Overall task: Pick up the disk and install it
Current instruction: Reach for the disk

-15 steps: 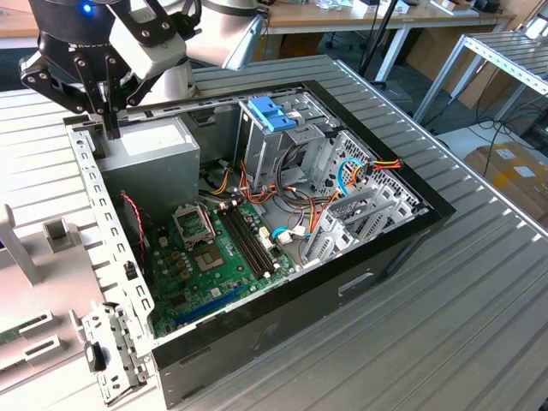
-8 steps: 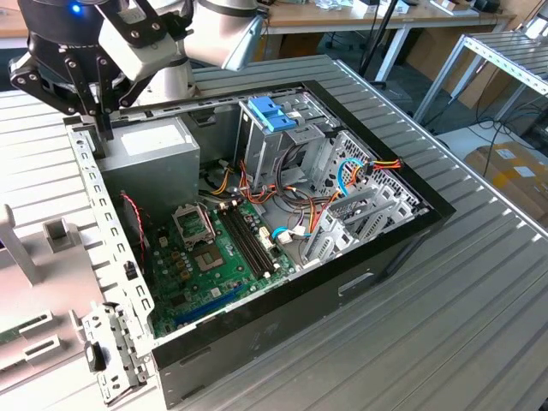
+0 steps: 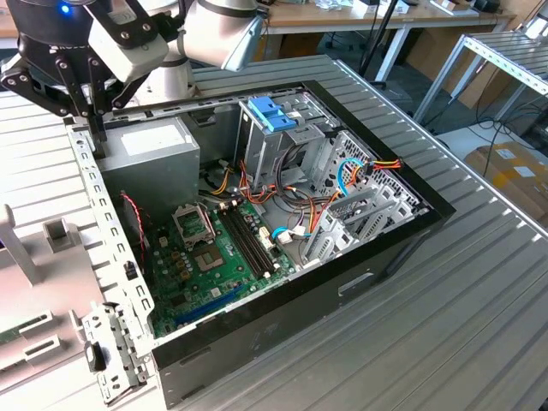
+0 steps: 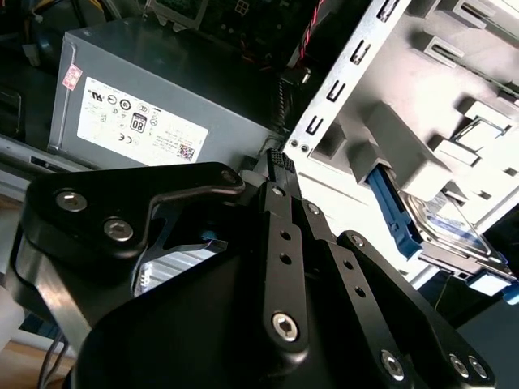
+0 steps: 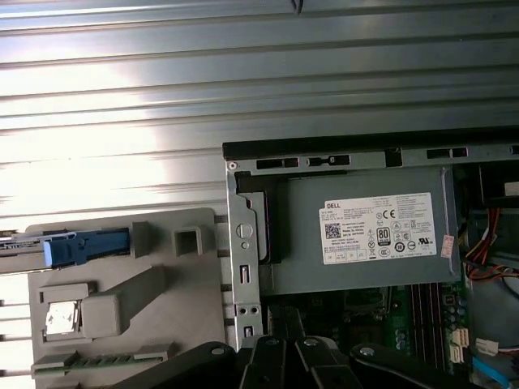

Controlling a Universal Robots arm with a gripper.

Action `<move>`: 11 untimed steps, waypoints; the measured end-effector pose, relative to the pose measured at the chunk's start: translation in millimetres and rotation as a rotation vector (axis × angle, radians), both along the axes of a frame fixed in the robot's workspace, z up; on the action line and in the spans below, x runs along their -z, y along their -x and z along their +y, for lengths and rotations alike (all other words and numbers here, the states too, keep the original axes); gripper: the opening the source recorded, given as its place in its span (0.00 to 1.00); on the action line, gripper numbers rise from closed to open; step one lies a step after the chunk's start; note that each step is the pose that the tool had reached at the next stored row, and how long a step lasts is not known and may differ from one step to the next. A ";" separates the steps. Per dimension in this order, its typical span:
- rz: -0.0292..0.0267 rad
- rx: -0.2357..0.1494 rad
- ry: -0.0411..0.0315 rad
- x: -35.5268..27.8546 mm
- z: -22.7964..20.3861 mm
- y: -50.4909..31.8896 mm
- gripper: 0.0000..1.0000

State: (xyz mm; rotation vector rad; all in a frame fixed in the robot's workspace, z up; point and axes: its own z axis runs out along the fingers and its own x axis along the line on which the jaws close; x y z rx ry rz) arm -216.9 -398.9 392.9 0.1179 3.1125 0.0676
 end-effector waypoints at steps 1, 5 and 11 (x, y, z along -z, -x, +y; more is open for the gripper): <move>0.0000 0.000 0.0000 0.0 0.0 0.6 0.11; 0.0000 0.000 -0.0001 0.1 0.0 3.4 0.11; 0.0000 0.000 -0.0001 0.1 0.0 7.8 0.11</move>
